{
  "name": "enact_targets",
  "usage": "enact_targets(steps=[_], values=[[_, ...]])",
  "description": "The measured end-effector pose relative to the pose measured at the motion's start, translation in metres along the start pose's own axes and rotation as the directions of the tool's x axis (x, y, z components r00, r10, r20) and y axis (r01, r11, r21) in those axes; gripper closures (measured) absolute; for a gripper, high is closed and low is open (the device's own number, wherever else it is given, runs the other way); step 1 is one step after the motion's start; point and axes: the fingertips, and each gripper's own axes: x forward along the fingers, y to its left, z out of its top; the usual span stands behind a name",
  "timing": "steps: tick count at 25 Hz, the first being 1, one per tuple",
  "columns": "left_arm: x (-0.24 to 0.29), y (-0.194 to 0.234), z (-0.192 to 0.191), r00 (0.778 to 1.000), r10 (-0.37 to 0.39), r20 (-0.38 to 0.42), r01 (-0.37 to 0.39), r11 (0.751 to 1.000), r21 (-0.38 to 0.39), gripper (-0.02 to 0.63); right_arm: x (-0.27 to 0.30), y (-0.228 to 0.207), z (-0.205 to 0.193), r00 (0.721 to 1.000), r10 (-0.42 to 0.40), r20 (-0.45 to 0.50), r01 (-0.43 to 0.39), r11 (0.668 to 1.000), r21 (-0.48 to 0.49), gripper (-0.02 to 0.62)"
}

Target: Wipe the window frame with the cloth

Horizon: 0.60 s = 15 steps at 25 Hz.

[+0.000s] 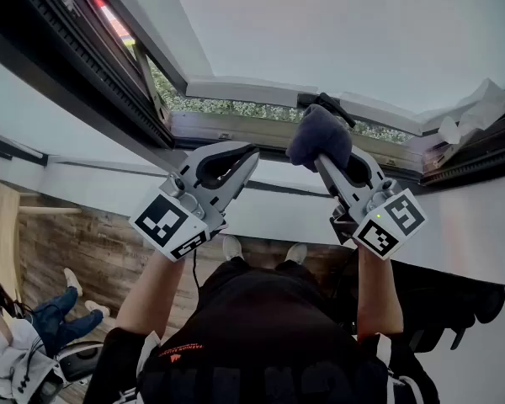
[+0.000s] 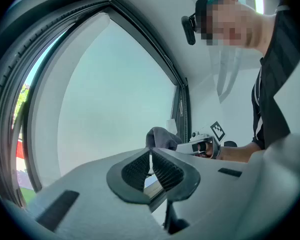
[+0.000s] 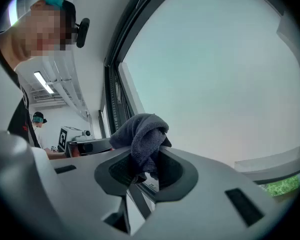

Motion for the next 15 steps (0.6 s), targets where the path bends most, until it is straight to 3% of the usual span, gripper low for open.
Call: enact_targets(steps=[11,15], values=[[-0.003,0.003,0.002,1.0,0.006,0.007,-0.007,1.0,0.001,0.575,0.005,0.006,0.009,1.0,0.007,0.021,-0.007,1.0,-0.014,0.511],[-0.015,0.014,0.004,0.999,0.033,0.016,-0.033,0.999,0.005,0.575,0.018,0.023,0.023,0.999,0.03,0.025,-0.027,0.995,-0.1,0.511]])
